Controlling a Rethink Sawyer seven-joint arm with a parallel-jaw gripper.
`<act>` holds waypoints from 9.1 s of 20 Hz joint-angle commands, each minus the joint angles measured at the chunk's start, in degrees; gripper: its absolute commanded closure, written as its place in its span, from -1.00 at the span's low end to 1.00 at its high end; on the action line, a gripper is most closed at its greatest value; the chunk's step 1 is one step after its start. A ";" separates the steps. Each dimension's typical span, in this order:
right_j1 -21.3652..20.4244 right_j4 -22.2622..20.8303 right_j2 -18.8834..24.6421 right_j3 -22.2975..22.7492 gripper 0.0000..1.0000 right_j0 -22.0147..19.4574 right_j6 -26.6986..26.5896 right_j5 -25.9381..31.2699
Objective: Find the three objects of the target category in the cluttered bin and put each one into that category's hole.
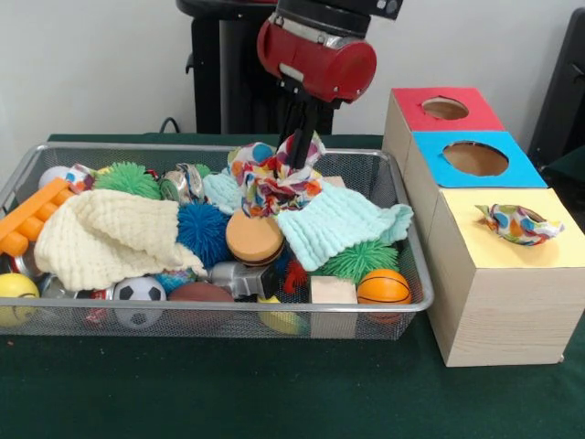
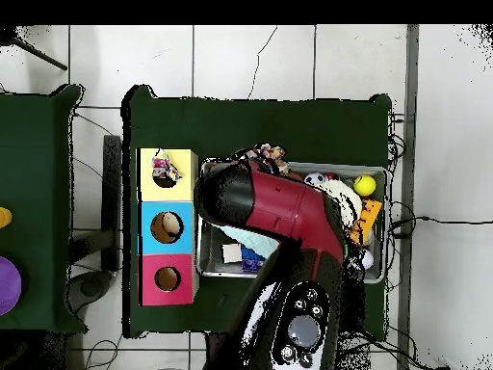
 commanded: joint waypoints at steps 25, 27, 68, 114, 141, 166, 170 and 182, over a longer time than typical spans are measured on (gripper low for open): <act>4.53 13.07 1.86 -5.23 1.00 11.82 20.15 16.67; 5.37 13.61 1.20 -6.07 1.00 12.59 20.48 16.75; 18.53 22.24 2.99 -1.65 1.00 16.15 18.70 -4.07; 20.98 12.90 -2.30 -4.71 1.00 13.68 8.22 5.09; 17.91 15.05 4.32 0.76 1.00 10.42 7.66 9.97; 12.08 14.19 9.70 5.45 -1.00 6.77 7.12 7.57; 10.37 12.92 7.64 4.35 -1.00 7.75 7.49 9.59; 11.70 10.65 1.77 -0.59 -1.00 10.60 13.22 7.24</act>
